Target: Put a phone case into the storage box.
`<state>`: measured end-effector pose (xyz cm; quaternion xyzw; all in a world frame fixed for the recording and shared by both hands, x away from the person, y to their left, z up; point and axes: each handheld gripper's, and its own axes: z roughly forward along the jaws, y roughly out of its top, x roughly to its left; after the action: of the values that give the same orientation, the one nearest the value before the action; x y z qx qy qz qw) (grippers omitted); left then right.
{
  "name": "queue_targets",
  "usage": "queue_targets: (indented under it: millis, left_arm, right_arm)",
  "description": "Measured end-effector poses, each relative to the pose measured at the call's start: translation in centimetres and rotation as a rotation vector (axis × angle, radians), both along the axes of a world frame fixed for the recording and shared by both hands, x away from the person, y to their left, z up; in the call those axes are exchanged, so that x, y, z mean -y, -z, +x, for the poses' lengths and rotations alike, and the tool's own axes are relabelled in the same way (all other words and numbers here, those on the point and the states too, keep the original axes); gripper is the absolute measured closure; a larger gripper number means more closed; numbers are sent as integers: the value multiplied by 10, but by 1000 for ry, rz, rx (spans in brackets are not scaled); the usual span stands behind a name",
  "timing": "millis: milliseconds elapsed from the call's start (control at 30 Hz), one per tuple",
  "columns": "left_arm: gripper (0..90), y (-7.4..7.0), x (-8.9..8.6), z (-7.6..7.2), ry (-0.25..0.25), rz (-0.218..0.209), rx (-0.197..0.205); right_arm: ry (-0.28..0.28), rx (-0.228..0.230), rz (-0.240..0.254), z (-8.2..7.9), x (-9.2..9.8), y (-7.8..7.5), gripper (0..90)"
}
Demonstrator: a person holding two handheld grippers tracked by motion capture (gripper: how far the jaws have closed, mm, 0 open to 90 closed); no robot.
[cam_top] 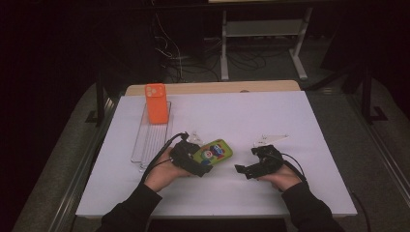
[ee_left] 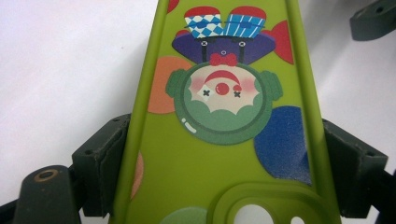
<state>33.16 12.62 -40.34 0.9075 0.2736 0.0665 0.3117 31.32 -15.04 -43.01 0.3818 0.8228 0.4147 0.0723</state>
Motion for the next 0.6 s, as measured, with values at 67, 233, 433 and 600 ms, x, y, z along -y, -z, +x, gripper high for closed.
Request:
queue_targets:
  millis: [67,233,433,600]
  left_arm:
    - [146,0,-1,2,0,-12,-9]
    - [146,0,1,2,-27,-66,-30]
    - [145,0,2,1,-12,-46,-33]
    - [146,0,2,1,3,-26,-31]
  right_arm:
    - [4,8,-8,0,0,1,44]
    - [3,21,-21,1,-1,0,47]
    - [-13,54,-60,0,-4,-1,49]
    - [-20,86,-106,-2,-9,-1,49]
